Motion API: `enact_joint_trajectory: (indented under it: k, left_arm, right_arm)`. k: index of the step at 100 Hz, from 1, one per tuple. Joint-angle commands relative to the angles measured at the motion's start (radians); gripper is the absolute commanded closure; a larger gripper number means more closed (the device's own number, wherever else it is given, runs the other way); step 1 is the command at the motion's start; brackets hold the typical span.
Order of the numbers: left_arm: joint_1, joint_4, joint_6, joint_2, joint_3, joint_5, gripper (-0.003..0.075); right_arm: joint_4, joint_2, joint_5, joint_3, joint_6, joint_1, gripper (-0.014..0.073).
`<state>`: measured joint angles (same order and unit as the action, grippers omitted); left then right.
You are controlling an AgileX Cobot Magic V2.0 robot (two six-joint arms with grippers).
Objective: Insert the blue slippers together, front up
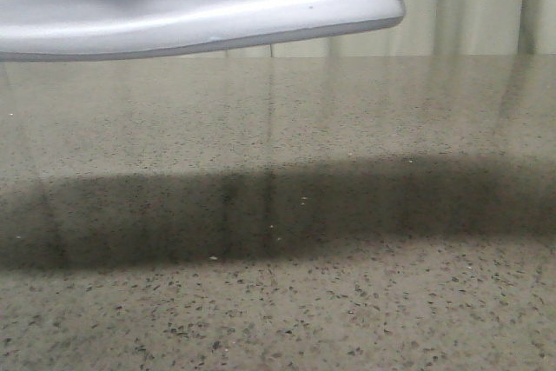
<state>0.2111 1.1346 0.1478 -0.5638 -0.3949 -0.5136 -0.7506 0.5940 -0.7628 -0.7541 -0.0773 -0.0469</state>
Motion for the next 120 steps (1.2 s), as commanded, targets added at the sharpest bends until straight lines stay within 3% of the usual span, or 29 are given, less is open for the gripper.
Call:
enact_joint_trajectory:
  k: [1, 20, 46, 62, 120]
  left_arm:
    - [0.008, 0.077, -0.03, -0.001, -0.041, 0.02, 0.0704]
    - [0.008, 0.088, -0.036, -0.001, -0.041, 0.013, 0.0704]
    - [0.008, 0.252, -0.203, -0.001, -0.041, -0.008, 0.0704]
    - [0.008, 0.268, -0.205, -0.003, -0.041, -0.024, 0.0704]
    - [0.008, 0.538, -0.307, -0.003, -0.041, -0.118, 0.0704]
  right_arm:
    - [-0.042, 0.001, 0.03, -0.036, 0.016, 0.004, 0.0701]
    - [-0.044, 0.001, 0.019, -0.036, 0.029, 0.004, 0.0701]
    - [-0.114, 0.04, -0.007, -0.036, 0.089, 0.004, 0.0701]
    - [-0.21, 0.073, -0.013, -0.036, 0.17, 0.004, 0.0701]
    - [-0.319, 0.099, -0.015, 0.019, 0.273, 0.004, 0.0701]
